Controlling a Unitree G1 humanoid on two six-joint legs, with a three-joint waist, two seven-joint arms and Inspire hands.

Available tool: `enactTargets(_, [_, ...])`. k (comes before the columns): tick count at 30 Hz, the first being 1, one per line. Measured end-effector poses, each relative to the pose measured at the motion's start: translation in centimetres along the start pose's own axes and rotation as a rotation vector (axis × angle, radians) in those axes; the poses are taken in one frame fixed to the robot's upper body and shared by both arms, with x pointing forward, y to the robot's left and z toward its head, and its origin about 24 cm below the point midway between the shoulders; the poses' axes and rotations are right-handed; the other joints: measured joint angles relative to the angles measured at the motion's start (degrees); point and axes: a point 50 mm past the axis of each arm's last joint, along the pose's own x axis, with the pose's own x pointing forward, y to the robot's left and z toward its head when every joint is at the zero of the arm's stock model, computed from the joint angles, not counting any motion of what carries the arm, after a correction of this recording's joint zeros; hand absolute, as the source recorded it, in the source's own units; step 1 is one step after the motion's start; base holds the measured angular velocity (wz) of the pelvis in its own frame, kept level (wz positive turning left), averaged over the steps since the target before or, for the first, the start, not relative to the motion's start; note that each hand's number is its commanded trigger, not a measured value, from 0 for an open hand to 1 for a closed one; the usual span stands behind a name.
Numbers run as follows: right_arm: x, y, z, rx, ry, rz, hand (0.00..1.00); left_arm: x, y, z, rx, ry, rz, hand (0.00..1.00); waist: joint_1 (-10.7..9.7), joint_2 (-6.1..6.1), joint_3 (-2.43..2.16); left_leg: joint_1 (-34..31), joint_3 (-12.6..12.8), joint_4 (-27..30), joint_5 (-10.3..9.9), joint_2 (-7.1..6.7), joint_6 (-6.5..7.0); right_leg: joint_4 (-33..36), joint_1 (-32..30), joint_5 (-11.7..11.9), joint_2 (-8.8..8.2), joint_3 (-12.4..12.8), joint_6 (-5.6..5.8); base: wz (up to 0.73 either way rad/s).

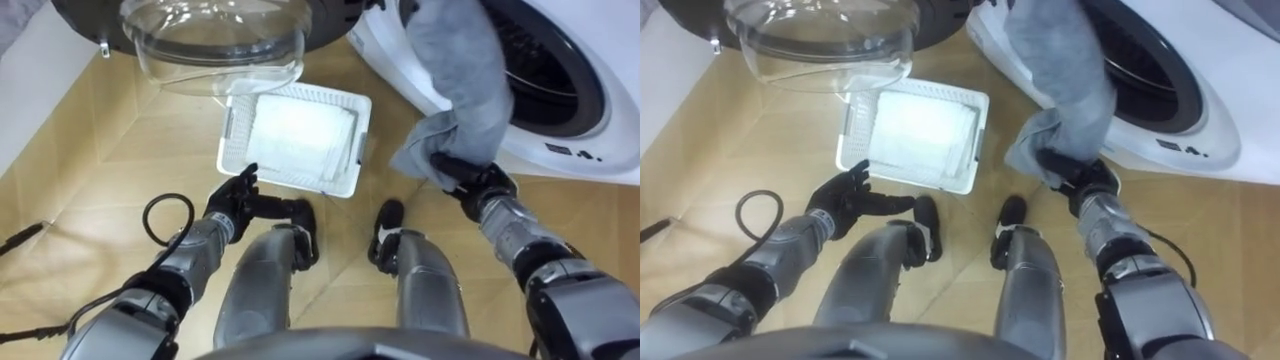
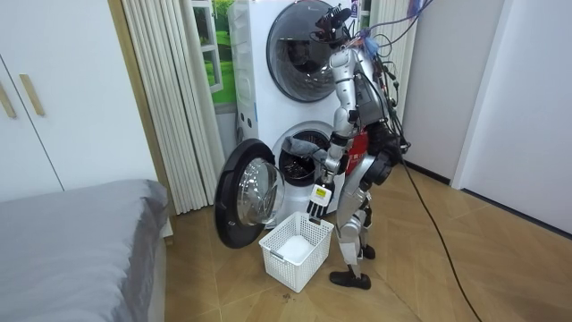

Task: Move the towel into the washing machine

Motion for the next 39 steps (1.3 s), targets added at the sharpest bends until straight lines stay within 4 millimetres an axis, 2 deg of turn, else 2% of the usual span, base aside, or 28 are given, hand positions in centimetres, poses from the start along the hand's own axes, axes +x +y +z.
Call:
enactTargets(4, [0.0, -0.2, 0.5, 0.084, -0.005, -0.015, 1.00, 0.0, 0.5, 0.1, 0.003, -0.004, 0.051, 0.00, 0.08, -0.01, 0.00, -1.21, 0.17, 0.55, 0.08, 0.06, 0.13, 1.02, -1.58, -0.18, -0.09, 0.24, -0.26, 0.00])
enactTargets(10, [0.1, -0.8, 1.0, 0.098, -0.008, -0.036, 1.00, 0.0, 0.6, 0.3, -0.003, -0.013, 0.078, 0.00, 0.03, -0.14, 0.07, -1.35, 0.27, 1.14, 0.09, -0.34, 0.12, 2.18, -2.16, -0.53, -0.18, 1.17, -0.38, 0.01])
enactTargets(14, [0.1, -2.3, 1.3, 0.085, 0.018, -0.069, 1.00, -0.1, 1.1, 0.5, -0.001, -0.021, 0.086, 0.00, -0.01, -0.87, 0.23, -1.82, 0.42, 1.40, 0.19, -0.91, 0.20, 4.06, -3.59, -1.60, -1.20, 2.00, -0.23, 0.07])
enactTargets(17, [0.1, -3.1, 1.8, 0.078, 0.028, -0.086, 1.00, -0.2, 1.7, 0.6, 0.002, -0.017, 0.095, 0.00, -0.11, -1.02, 0.31, -3.04, 0.17, 2.23, 0.19, -0.94, 0.21, 4.99, -4.46, -1.63, -1.25, 1.61, -0.35, 0.04])
enactTargets(21, [0.0, -4.0, 2.3, 0.084, 0.057, -0.116, 1.00, -0.3, 2.3, 0.5, 0.006, 0.003, 0.093, 0.00, -0.57, -1.19, 0.42, -4.42, -1.31, 3.91, 0.18, -1.19, 0.20, 6.02, -4.77, -2.23, -2.02, -0.29, -0.85, 0.17])
enactTargets(26, [0.0, -3.9, 2.8, 0.137, 0.075, -0.098, 1.00, -0.3, 2.5, 0.5, 0.016, 0.019, 0.085, 0.00, -0.29, -2.07, 0.96, -5.29, -1.62, 5.29, 0.16, -1.65, 0.25, 8.10, -5.59, -3.00, -3.27, -0.66, -0.97, 0.10])
enactTargets(32, [0.1, -3.5, 3.8, 0.319, 0.065, -0.073, 1.00, -0.2, 2.8, 1.1, 0.016, 0.028, 0.089, 0.00, 0.00, -2.36, 0.84, -7.13, -1.64, 6.92, -0.26, -1.72, 0.85, 10.03, -7.31, -3.10, -3.48, -0.43, -0.93, 0.03])
enactTargets(34, [0.2, -2.9, 4.4, 0.393, 0.059, -0.047, 1.00, -0.2, 3.1, 1.4, 0.021, 0.017, 0.099, 0.00, -0.22, -2.48, 0.78, -7.78, -1.52, 7.26, -0.32, -1.74, 0.97, 10.34, -8.00, -3.06, -3.56, -0.24, -0.91, -0.03])
enactTargets(39, [0.2, -1.8, 6.3, 0.491, 0.047, -0.014, 1.00, -0.3, 3.3, 2.0, 0.026, -0.010, 0.141, 0.00, -0.23, -3.79, 0.65, -8.27, -1.01, 8.39, -0.58, -1.85, 1.38, 11.96, -8.85, -3.23, -4.20, -0.01, -0.74, 0.00])
